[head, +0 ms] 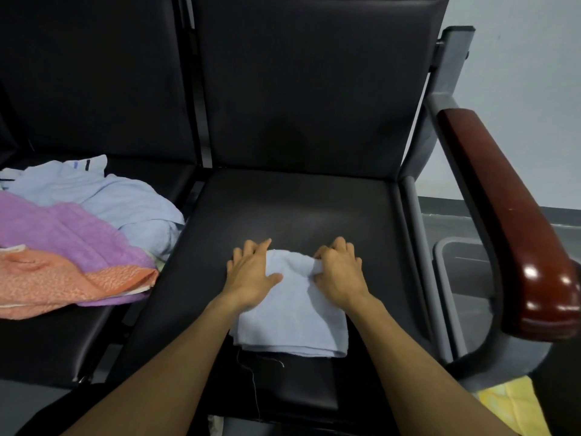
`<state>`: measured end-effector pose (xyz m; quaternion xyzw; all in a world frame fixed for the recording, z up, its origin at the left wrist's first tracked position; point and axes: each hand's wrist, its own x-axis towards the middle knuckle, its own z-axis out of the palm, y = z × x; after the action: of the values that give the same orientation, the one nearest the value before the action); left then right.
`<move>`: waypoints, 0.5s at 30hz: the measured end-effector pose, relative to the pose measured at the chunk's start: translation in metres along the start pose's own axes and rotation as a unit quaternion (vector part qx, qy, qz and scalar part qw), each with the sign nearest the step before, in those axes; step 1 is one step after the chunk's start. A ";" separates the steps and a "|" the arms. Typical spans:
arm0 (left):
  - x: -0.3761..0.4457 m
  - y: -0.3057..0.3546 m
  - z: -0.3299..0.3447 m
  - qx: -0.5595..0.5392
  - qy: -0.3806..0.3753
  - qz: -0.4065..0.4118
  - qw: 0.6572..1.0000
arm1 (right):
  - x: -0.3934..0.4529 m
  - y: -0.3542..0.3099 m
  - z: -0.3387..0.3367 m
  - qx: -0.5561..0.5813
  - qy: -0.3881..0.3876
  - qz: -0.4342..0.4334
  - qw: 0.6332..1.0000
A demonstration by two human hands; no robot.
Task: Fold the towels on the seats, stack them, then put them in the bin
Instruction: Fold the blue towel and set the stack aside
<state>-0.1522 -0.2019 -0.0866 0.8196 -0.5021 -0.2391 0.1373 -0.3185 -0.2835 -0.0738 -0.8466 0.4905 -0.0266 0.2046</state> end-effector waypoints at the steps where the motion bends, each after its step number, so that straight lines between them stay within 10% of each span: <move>1: 0.000 0.000 0.001 0.011 0.006 -0.005 1.000 | -0.001 -0.002 -0.001 0.033 -0.005 -0.008 0.999; 9: 0.001 0.002 -0.013 -0.157 0.150 -0.035 0.976 | -0.002 0.004 -0.015 0.271 0.136 0.068 0.950; 12: 0.001 0.011 -0.019 -0.214 0.230 0.021 0.949 | -0.003 -0.001 -0.021 0.189 0.247 0.021 0.950; 15: 0.001 0.012 -0.015 -0.156 0.194 0.056 0.967 | -0.007 -0.011 -0.014 0.057 0.166 -0.059 0.983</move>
<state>-0.1531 -0.2087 -0.0683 0.7897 -0.4672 -0.1422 0.3713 -0.3163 -0.2772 -0.0561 -0.8449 0.4644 -0.2071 0.1663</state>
